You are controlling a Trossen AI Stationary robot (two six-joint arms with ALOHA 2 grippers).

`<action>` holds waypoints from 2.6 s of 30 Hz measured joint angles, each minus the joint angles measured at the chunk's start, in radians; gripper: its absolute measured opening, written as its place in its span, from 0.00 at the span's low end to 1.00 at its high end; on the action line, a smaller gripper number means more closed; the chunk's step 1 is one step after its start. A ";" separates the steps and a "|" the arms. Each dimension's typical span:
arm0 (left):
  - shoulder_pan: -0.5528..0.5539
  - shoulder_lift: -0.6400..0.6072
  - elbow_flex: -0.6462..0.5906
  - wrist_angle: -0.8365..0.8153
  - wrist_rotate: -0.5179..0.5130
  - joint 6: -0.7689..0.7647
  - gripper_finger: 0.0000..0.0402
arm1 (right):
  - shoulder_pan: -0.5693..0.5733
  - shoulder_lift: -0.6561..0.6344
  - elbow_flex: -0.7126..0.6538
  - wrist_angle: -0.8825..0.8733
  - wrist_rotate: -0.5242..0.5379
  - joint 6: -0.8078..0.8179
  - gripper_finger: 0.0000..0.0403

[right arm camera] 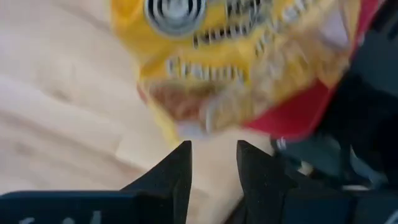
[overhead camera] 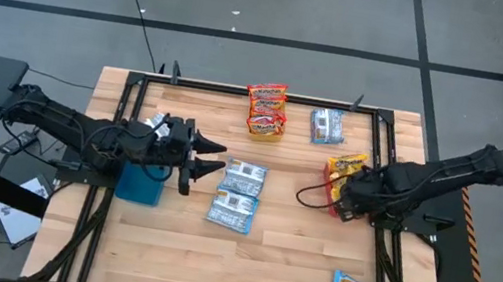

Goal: Sort Maruchan noodles
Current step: Put the right yellow noodle pack into the red bin, then put the yellow noodle pack into the red bin

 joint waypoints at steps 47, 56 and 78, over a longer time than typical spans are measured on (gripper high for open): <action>0.206 -0.141 0.001 -0.600 0.003 -0.263 0.52 | -0.053 0.101 -0.255 0.576 0.135 0.449 0.30; 0.521 -0.124 0.000 -1.033 0.161 -0.322 0.56 | -0.055 0.100 -0.036 0.151 0.119 0.311 0.28; 0.913 0.319 -0.001 -1.359 0.180 0.031 0.66 | -0.257 0.099 0.531 0.021 0.500 -0.238 0.27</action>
